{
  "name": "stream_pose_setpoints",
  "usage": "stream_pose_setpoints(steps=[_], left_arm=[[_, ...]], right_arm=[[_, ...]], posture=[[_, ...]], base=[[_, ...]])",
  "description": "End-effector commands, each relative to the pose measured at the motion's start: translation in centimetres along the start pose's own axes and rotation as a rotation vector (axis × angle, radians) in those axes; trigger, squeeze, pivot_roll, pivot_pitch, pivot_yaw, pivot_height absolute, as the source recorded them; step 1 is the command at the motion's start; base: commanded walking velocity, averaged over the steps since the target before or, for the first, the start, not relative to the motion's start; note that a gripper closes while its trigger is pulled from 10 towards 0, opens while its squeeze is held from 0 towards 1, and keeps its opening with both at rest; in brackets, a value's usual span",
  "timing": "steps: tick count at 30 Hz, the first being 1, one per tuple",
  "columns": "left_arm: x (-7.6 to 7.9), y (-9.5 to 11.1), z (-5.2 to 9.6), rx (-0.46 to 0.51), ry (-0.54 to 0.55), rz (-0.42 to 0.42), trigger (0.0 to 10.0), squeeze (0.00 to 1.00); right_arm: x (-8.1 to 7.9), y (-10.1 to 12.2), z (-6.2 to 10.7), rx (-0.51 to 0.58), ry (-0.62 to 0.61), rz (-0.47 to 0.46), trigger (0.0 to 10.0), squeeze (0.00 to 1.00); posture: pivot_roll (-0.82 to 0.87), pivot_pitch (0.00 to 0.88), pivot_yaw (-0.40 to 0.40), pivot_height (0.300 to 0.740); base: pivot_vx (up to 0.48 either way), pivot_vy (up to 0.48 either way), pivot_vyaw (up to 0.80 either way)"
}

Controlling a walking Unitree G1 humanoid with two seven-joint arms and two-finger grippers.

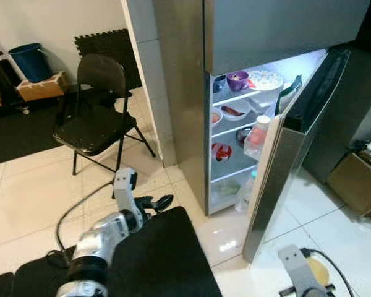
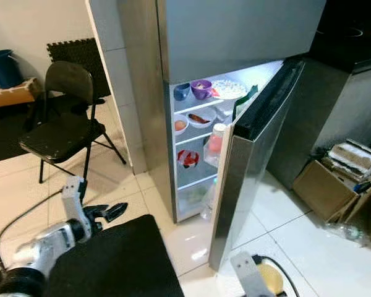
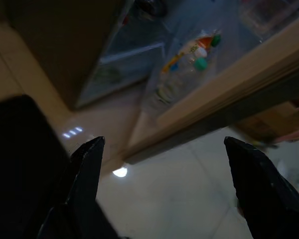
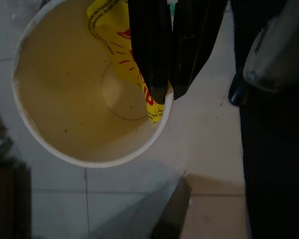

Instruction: Restocking fridge

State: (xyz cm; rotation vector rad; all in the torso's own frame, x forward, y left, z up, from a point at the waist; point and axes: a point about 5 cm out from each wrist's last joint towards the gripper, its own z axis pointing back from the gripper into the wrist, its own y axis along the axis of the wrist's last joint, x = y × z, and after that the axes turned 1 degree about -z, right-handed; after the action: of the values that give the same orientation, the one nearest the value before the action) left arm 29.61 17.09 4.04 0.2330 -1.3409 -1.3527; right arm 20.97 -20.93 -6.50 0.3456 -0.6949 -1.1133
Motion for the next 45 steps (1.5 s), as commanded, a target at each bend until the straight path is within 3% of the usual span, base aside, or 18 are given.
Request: stream_pose_setpoints(steps=[1,6,8,9,10,11,15,18,19,27,37,40,45], left_arm=[[0.5,-0.5,-0.5,-0.001,-0.024,0.021,10.0,0.0],[2.4,-1.6,-2.0,-0.036,-0.117,0.037,10.0,0.0],[4.4,-2.1,-3.3,-0.064,-0.228,0.047,10.0,0.0],[4.4,-2.1,-3.3,-0.064,-0.228,0.047,10.0,0.0],[6.8,-2.4,-4.2,-0.104,-0.381,0.05,10.0,0.0],[6.8,-2.4,-4.2,-0.104,-0.381,0.05,10.0,0.0],[9.4,-2.5,-4.7,-0.162,-0.61,0.072,10.0,0.0],[9.4,-2.5,-4.7,-0.162,-0.61,0.072,10.0,0.0],[10.3,-2.6,-4.9,-0.193,-0.675,0.064,10.0,0.0],[10.9,-3.5,-5.8,-0.21,-0.663,0.049,10.0,0.0],[10.9,-4.9,-5.8,-0.164,-0.639,0.156,10.0,0.0],[10.4,-5.3,-5.6,-0.144,-0.621,0.221,10.0,0.0],[9.8,-5.2,-5.6,-0.123,-0.594,0.241,10.0,0.0]], right_arm=[[-0.3,0.4,-0.1,0.012,0.002,0.016,10.0,0.0],[-0.5,1.6,-0.3,0.041,-0.005,0.026,10.0,0.0],[-0.9,2.7,-0.5,0.063,-0.005,-0.025,10.0,0.0],[-0.9,2.7,-0.5,0.063,-0.005,-0.025,10.0,0.0],[-1.6,4.0,-0.7,0.095,0.012,-0.08,10.0,0.0],[-1.6,4.0,-0.7,0.095,0.012,-0.08,10.0,0.0],[-2.7,5.2,-0.7,0.132,0.058,-0.104,10.0,0.0],[-2.7,5.2,-0.7,0.132,0.058,-0.104,10.0,0.0],[-3.4,5.9,-0.7,0.16,0.085,-0.061,10.0,0.0],[-4.4,6.9,-0.6,0.199,0.088,-0.025,10.0,0.0],[-5.7,7.8,-0.5,0.225,0.103,-0.02,10.0,0.0],[-5.9,7.6,-0.4,0.228,0.116,-0.006,10.0,0.0],[-5.9,7.6,-0.4,0.229,0.107,0.027,10.0,0.0]], posture=[[-0.02,0.0,0.009,0.74],[-0.02,0.0,0.006,0.74],[-0.03,0.0,0.011,0.74],[-0.03,0.0,0.011,0.74],[-0.03,0.0,0.014,0.74],[-0.03,0.0,0.014,0.74],[-0.04,0.0,0.014,0.74],[-0.04,0.0,0.014,0.74],[-0.05,0.0,0.015,0.74],[-0.05,0.0,0.012,0.74],[-0.05,0.0,0.003,0.74],[-0.05,0.0,0.002,0.74],[-0.05,0.0,0.0,0.74]], base=[[0.0,0.0,0.0],[0.0,0.0,0.0],[0.0,0.0,0.0],[0.0,0.0,0.0],[0.0,0.0,0.0],[0.0,0.0,0.0],[0.0,0.0,0.0],[0.0,0.0,0.0],[0.0,0.0,0.0],[0.0,0.0,0.0],[0.0,0.0,0.0],[0.0,0.0,0.0],[0.0,0.0,0.0]])
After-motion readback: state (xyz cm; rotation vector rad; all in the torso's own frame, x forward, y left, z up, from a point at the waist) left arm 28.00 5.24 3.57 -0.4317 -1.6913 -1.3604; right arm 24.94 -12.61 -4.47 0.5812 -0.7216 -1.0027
